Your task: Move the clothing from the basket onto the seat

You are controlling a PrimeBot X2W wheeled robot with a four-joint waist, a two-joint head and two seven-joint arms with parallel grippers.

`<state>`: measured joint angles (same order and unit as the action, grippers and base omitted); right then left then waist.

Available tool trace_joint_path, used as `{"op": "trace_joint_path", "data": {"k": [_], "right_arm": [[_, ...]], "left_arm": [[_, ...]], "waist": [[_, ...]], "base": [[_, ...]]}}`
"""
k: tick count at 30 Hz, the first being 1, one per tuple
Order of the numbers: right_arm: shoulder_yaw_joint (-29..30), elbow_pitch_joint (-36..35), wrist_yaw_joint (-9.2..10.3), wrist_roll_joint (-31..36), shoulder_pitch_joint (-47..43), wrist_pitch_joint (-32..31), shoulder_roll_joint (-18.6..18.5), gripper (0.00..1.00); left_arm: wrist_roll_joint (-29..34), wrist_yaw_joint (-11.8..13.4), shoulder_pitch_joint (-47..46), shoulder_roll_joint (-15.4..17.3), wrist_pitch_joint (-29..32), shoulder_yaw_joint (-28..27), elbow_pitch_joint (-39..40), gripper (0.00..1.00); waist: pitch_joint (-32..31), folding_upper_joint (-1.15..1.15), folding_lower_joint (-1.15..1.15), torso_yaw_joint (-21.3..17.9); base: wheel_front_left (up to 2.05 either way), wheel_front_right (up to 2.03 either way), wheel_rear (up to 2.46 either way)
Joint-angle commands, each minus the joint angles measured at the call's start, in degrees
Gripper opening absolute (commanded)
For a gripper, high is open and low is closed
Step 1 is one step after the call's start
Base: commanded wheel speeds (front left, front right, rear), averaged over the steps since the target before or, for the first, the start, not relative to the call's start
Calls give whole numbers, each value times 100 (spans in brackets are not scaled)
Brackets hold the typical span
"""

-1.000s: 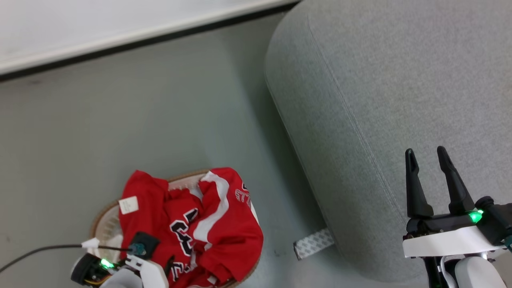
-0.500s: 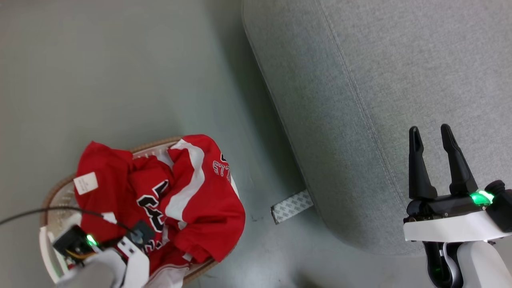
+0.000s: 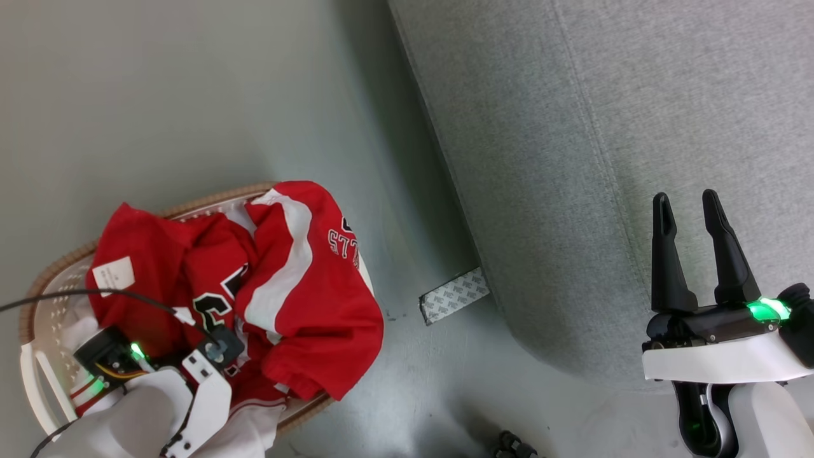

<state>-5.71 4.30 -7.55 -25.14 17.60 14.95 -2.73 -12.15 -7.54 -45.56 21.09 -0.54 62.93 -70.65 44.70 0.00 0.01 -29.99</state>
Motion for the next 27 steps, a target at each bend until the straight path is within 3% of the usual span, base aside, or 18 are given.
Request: {"op": "trace_joint_path", "data": {"k": [1, 2, 3, 15, 27], "right_arm": [[-6, -24, 12, -42, 57, 11, -4, 100], [-14, -27, 12, -46, 68, 11, -4, 100], [-22, -24, 12, -49, 84, 12, -4, 100], [-73, 127, 12, 45, 222, 11, -4, 100], [176, 427, 12, 658, 95, 11, -10, 100]], "left_arm": [[-85, 4, -59, 60, 36, 43, -51, 49], [-137, 4, -89, 66, 34, 81, -59, 32], [-191, 4, -114, 69, 11, 112, -64, 0], [-648, 4, -121, -31, -395, 311, -139, 0], [-1432, 4, 333, -883, -1216, -54, -149, 0]], "waist": [[33, 0, -1, 21], [46, 0, -1, 27], [55, 0, -1, 31], [-242, 0, -1, 103], [-1834, 0, -1, 1025]], "base": [[0, 0, 0], [0, 0, 0], [0, 0, 0], [0, 0, 0], [0, 0, 0]]}}
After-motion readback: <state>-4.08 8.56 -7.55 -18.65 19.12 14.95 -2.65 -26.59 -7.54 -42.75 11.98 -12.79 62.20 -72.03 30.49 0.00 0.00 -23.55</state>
